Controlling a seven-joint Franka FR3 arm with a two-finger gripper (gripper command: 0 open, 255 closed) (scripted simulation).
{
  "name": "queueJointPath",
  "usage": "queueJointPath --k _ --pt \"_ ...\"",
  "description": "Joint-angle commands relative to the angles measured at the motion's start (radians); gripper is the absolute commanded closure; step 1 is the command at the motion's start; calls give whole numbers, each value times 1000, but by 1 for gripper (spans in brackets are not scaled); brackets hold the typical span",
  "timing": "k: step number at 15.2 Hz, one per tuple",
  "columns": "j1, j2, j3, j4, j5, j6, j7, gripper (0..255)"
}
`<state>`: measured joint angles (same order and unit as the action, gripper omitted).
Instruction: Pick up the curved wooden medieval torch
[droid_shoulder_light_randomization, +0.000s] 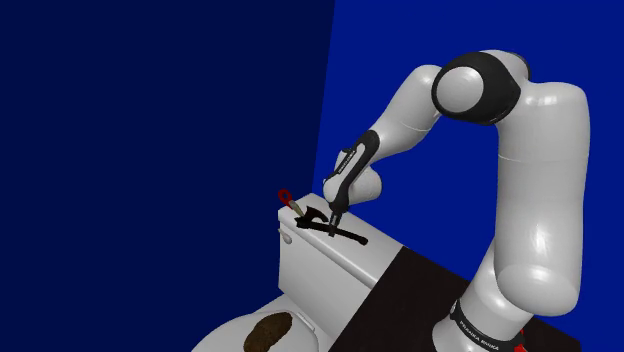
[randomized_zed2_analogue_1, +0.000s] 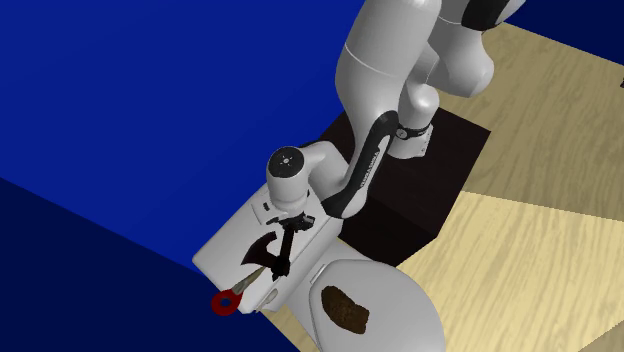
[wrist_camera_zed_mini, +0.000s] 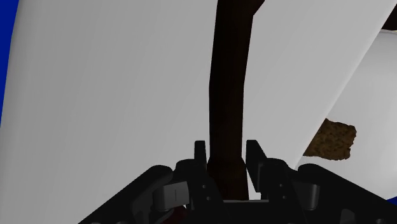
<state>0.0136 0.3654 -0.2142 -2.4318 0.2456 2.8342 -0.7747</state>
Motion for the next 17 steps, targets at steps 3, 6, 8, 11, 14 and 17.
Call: queueJointPath --k 3,6,8,11,14,17 --pt "0 0 0 0 0 1 0 255" --pt "0 0 0 0 0 1 0 255" --pt "6 -13 -8 -1 -8 -11 6 255" --pt "24 -56 -32 -9 -36 -46 27 255" --pt "39 -99 -53 -15 -65 -82 49 255" --pt "52 -142 -72 -19 -96 -119 71 255"
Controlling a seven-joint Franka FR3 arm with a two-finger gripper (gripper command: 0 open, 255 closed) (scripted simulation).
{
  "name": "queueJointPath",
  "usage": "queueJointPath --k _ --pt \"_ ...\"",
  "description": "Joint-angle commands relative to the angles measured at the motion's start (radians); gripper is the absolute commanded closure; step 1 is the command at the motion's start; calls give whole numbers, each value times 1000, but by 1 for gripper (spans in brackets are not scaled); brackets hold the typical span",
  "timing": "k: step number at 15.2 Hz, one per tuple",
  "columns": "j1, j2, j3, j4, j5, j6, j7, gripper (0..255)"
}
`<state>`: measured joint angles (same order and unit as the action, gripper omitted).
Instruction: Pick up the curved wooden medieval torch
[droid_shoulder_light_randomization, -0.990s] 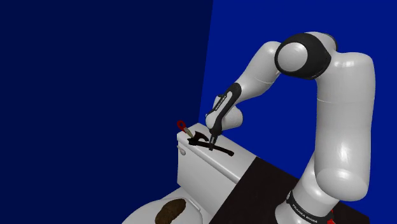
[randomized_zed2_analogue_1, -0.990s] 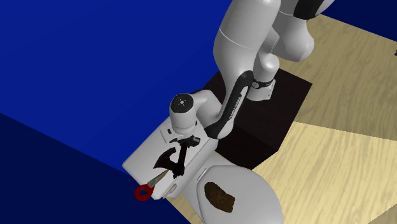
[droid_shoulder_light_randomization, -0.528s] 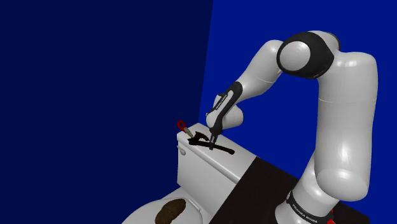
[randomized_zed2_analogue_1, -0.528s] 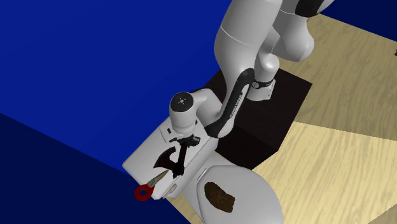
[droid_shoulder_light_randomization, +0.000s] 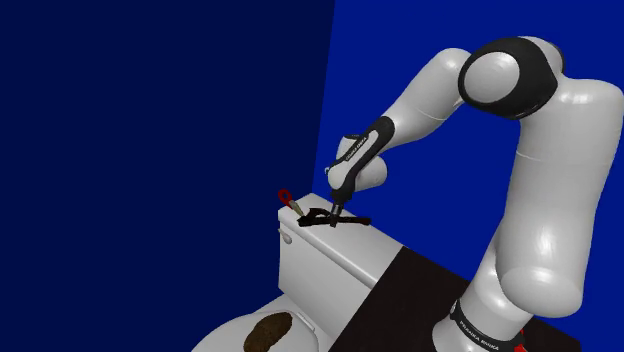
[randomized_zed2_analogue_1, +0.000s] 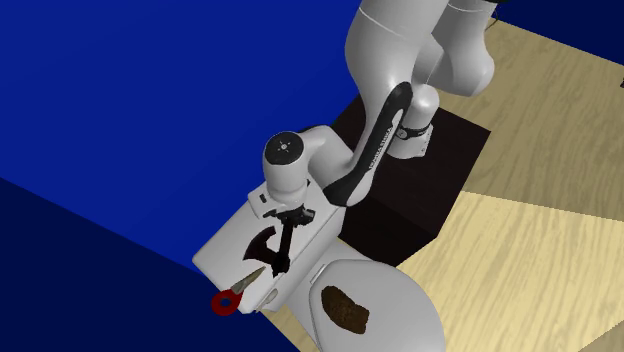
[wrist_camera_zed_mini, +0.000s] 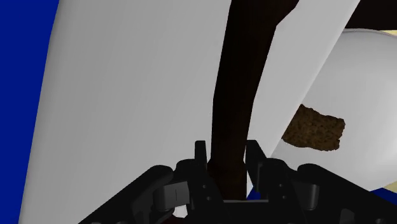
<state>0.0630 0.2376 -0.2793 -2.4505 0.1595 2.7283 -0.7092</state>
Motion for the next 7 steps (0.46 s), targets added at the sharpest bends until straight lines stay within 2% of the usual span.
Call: queueJointPath --k 1,7 --pt "7 -28 -12 -1 -20 -26 13 255" --pt "18 -85 -30 -1 -62 -79 43 255"
